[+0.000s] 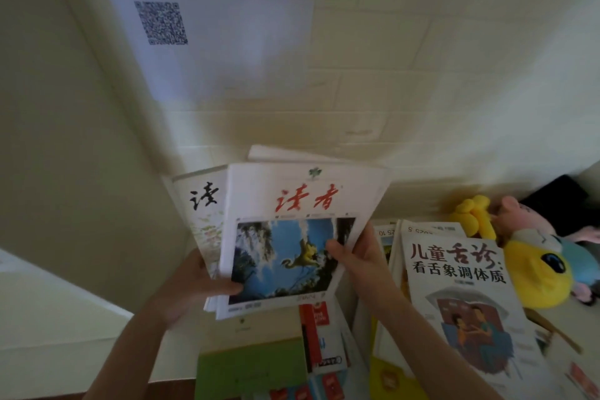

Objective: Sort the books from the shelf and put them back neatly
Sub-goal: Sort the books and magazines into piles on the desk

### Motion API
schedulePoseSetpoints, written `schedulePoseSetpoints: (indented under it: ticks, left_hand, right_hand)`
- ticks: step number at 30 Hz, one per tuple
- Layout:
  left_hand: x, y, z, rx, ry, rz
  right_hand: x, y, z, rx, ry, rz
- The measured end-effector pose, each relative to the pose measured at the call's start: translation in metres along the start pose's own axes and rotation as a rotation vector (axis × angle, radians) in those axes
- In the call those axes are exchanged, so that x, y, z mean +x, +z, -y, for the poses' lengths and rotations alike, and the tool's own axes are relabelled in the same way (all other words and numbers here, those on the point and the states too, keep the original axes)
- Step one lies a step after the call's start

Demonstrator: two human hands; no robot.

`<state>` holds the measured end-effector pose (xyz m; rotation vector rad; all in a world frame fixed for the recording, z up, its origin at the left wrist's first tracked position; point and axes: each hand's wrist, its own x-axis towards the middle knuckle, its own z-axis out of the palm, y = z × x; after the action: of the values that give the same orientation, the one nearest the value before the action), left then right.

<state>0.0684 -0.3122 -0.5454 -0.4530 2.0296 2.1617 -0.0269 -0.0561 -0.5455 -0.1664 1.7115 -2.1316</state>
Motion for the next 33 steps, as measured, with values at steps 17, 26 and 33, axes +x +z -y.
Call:
schedulePoseSetpoints:
  ticks: [17, 26, 33]
  left_hand:
    - [-0.008, 0.043, 0.009, 0.125, 0.051, -0.49]
    - [-0.01, 0.065, 0.009, 0.201, 0.107, -0.739]
    - [0.0, 0.085, -0.02, 0.22, 0.443, -0.711]
  right_hand:
    - [-0.014, 0.018, -0.009, -0.441, -0.172, -0.061]
    - [-0.025, 0.022, -0.018, -0.752, -0.238, 0.064]
    - [-0.028, 0.011, 0.011, -0.607, -0.165, 0.047]
